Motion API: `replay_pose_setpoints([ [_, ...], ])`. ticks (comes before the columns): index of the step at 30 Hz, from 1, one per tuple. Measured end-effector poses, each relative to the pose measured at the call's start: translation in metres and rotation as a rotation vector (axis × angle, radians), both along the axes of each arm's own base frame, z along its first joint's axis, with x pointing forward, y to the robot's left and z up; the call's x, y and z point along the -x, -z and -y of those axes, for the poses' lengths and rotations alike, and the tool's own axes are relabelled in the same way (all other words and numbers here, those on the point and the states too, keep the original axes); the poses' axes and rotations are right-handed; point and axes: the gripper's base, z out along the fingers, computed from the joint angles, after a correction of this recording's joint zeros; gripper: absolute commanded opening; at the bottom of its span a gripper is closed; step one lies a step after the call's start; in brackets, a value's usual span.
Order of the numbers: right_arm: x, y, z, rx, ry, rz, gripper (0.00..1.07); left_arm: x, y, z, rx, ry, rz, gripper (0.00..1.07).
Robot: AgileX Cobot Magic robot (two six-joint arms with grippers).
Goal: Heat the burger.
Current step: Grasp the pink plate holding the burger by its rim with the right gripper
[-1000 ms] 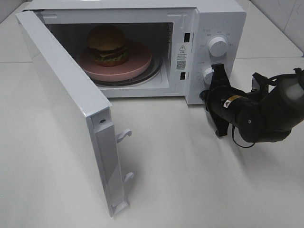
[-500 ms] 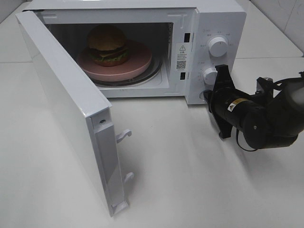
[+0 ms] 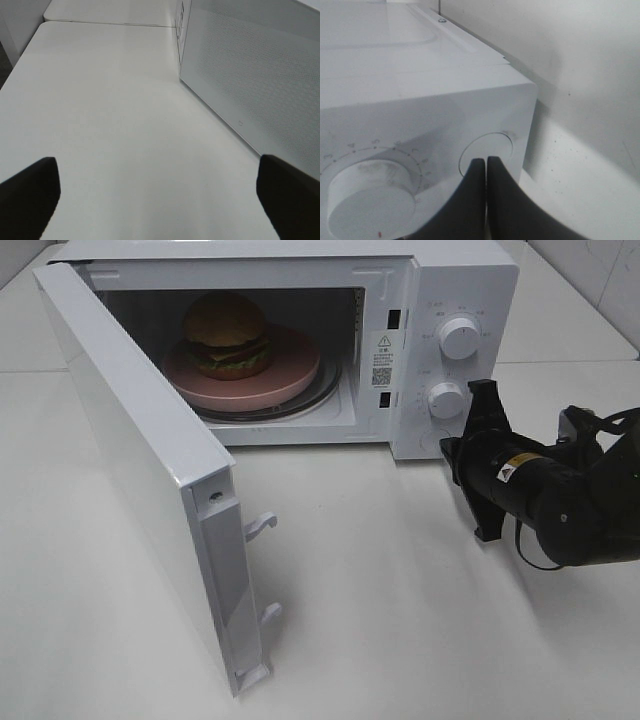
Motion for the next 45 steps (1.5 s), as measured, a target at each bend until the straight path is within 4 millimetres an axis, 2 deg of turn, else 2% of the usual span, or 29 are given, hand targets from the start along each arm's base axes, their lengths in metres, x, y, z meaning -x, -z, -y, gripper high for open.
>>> replay_pose_setpoints([
  [2,0.002,-0.001,0.001,0.001,0.000,-0.002,0.00,0.000,0.000,0.000,0.000,0.000,0.000,1.00],
  [4,0.015,-0.004,0.006,0.016,-0.005,-0.016,0.00,0.000,0.000,0.000,0.000,0.000,0.000,1.00],
  [9,0.030,-0.011,0.011,0.075,-0.041,-0.009,0.00,0.000,0.000,0.000,0.000,0.000,0.000,1.00],
  [10,0.039,-0.014,0.013,0.106,-0.062,-0.011,0.00,0.000,0.000,0.000,0.000,0.000,0.000,1.00],
  [13,0.043,-0.016,0.015,0.122,-0.074,-0.009,0.00,0.000,0.000,0.000,0.000,0.000,0.000,1.00],
  [15,0.058,-0.023,0.019,0.222,-0.137,-0.008,0.00,0.000,0.000,0.000,0.000,0.000,0.000,1.00],
  [18,0.067,-0.027,0.022,0.317,-0.198,-0.034,0.00,0.000,0.000,0.000,0.000,0.000,0.000,1.00],
  [21,0.070,-0.031,0.022,0.378,-0.242,-0.052,0.00,0.000,0.000,0.000,0.000,0.000,0.000,1.00],
  [23,0.075,-0.040,0.023,0.491,-0.320,-0.067,0.00,0.000,0.000,0.000,0.000,0.000,0.000,1.00],
  [29,0.084,-0.056,0.028,0.672,-0.430,-0.073,0.00,0.000,0.000,0.000,0.000,0.000,0.000,1.00],
  [31,0.089,-0.066,0.026,0.804,-0.572,-0.092,0.00,0.000,0.000,0.000,0.000,0.000,0.000,1.00],
  [32,0.089,-0.066,0.026,0.804,-0.572,-0.092,0.00,0.000,0.000,0.000,0.000,0.000,0.000,1.00],
  [33,0.091,-0.071,0.023,0.874,-0.699,-0.131,0.00,0.000,0.000,0.000,0.000,0.000,0.000,1.00],
  [34,0.091,-0.071,0.023,0.874,-0.699,-0.131,0.00,0.000,0.000,0.000,0.000,0.000,0.000,1.00],
  [36,0.090,-0.081,0.017,0.964,-0.899,-0.166,0.01,0.000,0.000,0.000,0.000,0.000,0.000,1.00],
  [37,0.090,-0.081,0.017,0.964,-0.899,-0.166,0.01,0.000,0.000,0.000,0.000,0.000,0.000,1.00],
  [39,0.088,-0.090,0.011,0.986,-1.053,-0.216,0.05,0.000,0.000,0.000,0.000,0.000,0.000,1.00],
  [42,0.086,-0.097,0.009,0.989,-1.117,-0.241,0.10,0.000,0.000,0.000,0.000,0.000,0.000,1.00],
  [43,0.085,-0.100,0.008,0.999,-1.137,-0.242,0.14,0.000,0.000,0.000,0.000,0.000,0.000,1.00],
  [44,0.079,-0.109,0.007,1.060,-1.181,-0.223,0.26,0.000,0.000,0.000,0.000,0.000,0.000,1.00],
  [45,0.079,-0.109,0.007,1.060,-1.181,-0.223,0.26,0.000,0.000,0.000,0.000,0.000,0.000,1.00],
])
